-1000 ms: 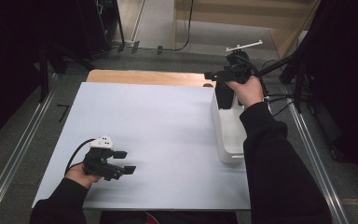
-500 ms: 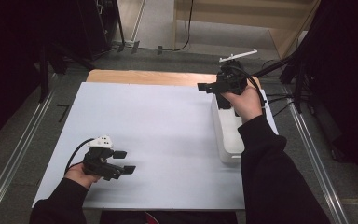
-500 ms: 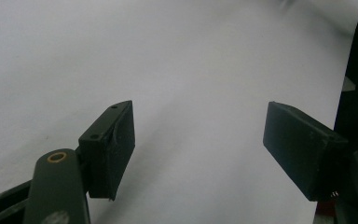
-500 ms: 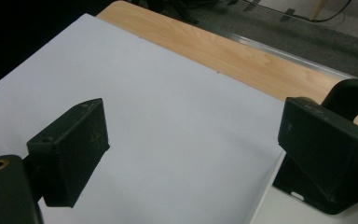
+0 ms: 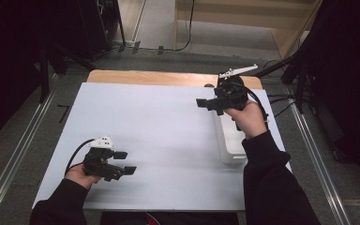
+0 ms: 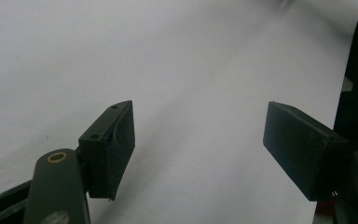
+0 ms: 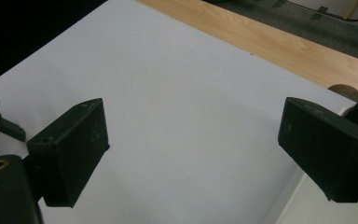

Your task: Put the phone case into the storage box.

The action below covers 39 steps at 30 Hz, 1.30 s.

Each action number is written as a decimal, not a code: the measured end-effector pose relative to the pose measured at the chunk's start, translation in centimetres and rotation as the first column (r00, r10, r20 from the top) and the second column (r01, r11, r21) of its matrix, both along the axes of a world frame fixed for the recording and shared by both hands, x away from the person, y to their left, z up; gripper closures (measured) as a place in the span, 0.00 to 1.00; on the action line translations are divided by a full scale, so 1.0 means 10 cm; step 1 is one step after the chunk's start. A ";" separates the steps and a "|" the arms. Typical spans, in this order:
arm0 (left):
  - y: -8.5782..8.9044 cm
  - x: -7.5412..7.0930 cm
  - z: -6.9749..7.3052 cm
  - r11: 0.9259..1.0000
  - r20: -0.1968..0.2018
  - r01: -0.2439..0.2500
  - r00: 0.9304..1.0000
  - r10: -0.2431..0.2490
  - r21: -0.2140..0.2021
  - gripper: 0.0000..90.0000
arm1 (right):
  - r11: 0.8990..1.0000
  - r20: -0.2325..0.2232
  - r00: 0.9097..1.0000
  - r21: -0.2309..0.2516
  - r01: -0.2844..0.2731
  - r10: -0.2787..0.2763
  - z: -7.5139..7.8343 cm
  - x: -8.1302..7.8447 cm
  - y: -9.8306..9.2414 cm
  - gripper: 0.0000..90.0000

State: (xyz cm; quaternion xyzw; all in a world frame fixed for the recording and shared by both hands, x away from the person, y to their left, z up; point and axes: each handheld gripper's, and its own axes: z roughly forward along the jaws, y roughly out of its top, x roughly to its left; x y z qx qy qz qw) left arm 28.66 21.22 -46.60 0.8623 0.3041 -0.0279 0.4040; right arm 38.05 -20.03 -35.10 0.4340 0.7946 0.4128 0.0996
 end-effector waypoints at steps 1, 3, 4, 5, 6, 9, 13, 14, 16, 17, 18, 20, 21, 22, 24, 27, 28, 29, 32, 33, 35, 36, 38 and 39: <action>0.00 0.00 0.00 1.000 0.000 0.000 1.000 0.000 0.000 0.27 | 1.000 0.004 1.000 0.001 -0.012 0.012 -0.02 -0.02 0.00 0.08; 0.00 0.00 0.00 1.000 0.000 0.000 1.000 0.000 0.001 0.27 | 0.999 0.021 0.999 -0.008 -0.036 0.036 -0.04 -0.05 0.01 0.10; 0.00 0.00 0.00 1.000 0.001 0.001 1.000 -0.001 0.001 0.27 | 0.999 0.025 0.998 -0.012 -0.052 0.052 -0.06 -0.07 0.02 0.15; 0.00 0.00 0.00 1.000 -0.001 0.000 1.000 0.000 0.001 0.27 | 0.998 0.027 0.998 -0.012 -0.061 0.061 -0.07 -0.08 0.02 0.15; 0.00 0.00 0.00 1.000 0.001 0.001 1.000 -0.001 0.002 0.27 | 0.998 0.021 0.998 -0.008 -0.066 0.066 -0.09 -0.09 0.02 0.15; 0.00 0.00 0.00 1.000 0.000 0.000 1.000 0.000 0.000 0.27 | 0.997 0.023 0.997 0.016 -0.079 0.078 -0.13 -0.13 0.02 0.15; 0.00 0.00 0.00 1.000 -0.001 -0.002 1.000 0.002 -0.002 0.27 | 0.995 0.028 0.996 0.034 -0.091 0.090 -0.19 -0.18 0.02 0.15; 0.00 0.00 0.00 1.000 -0.001 -0.003 1.000 0.003 -0.003 0.27 | 0.995 0.028 0.995 0.040 -0.092 0.091 -0.21 -0.20 0.02 0.15; 0.00 0.00 0.00 1.000 -0.001 -0.001 1.000 0.001 -0.002 0.27 | 0.994 0.025 0.995 0.050 -0.093 0.092 -0.24 -0.23 0.02 0.15; 0.00 0.00 0.01 1.000 -0.002 -0.003 1.000 0.003 -0.003 0.27 | 0.994 0.030 0.995 0.059 -0.094 0.092 -0.25 -0.24 0.01 0.15; 0.00 -0.01 0.02 1.000 0.001 0.002 1.000 -0.002 -0.004 0.27 | 0.993 0.025 0.996 0.073 -0.093 0.091 -0.27 -0.26 0.01 0.15; 0.01 -0.01 0.03 1.000 0.009 0.006 1.000 -0.006 -0.005 0.27 | 0.992 0.022 0.995 0.081 -0.094 0.093 -0.30 -0.30 0.01 0.15; 0.01 -0.01 0.03 1.000 0.007 0.008 1.000 -0.008 -0.004 0.27 | 0.992 0.023 0.995 0.077 -0.098 0.096 -0.32 -0.31 0.00 0.15; 0.01 -0.01 0.03 1.000 0.007 0.007 1.000 -0.007 -0.005 0.27 | 0.992 0.021 0.995 0.075 -0.100 0.099 -0.34 -0.33 0.00 0.15; 0.01 -0.01 0.03 1.000 0.007 0.009 1.000 -0.009 -0.002 0.27 | 0.991 0.018 0.994 0.077 -0.107 0.106 -0.36 -0.37 -0.01 0.15; 0.01 -0.02 0.03 1.000 0.005 0.013 1.000 -0.013 -0.001 0.27 | 0.990 0.023 0.994 0.082 -0.112 0.111 -0.37 -0.43 -0.04 0.15; 0.01 -0.02 0.03 1.000 0.007 0.012 1.000 -0.012 0.002 0.27 | 0.990 0.021 0.994 0.084 -0.110 0.108 -0.38 -0.44 -0.05 0.15; 0.00 -0.02 0.03 1.000 0.008 0.011 1.000 -0.011 0.001 0.27 | 0.991 0.017 0.994 0.081 -0.110 0.109 -0.39 -0.46 -0.06 0.15; 0.01 -0.02 0.04 1.000 0.008 0.011 1.000 -0.011 0.001 0.27 | 0.990 -0.002 0.994 0.088 -0.113 0.113 -0.43 -0.51 -0.07 0.15; 0.01 -0.02 0.04 1.000 0.010 0.013 1.000 -0.013 0.002 0.27 | 0.989 -0.007 0.993 0.087 -0.115 0.116 -0.45 -0.53 -0.07 0.15; 0.01 -0.02 0.04 1.000 0.010 0.011 1.000 -0.011 0.000 0.27 | 0.989 -0.008 0.992 0.084 -0.122 0.123 -0.47 -0.56 -0.07 0.15; 0.01 -0.02 0.04 1.000 0.010 0.013 1.000 -0.013 -0.001 0.27 | 0.989 -0.009 0.992 0.081 -0.125 0.126 -0.47 -0.58 -0.07 0.15; 0.00 -0.02 0.04 1.000 0.009 0.014 1.000 -0.014 0.001 0.27 | 0.988 -0.012 0.990 0.074 -0.136 0.138 -0.49 -0.61 -0.06 0.15; 0.00 -0.02 0.04 1.000 0.009 0.014 1.000 -0.014 0.002 0.27 | 0.988 -0.008 0.990 0.073 -0.140 0.141 -0.49 -0.63 -0.05 0.15</action>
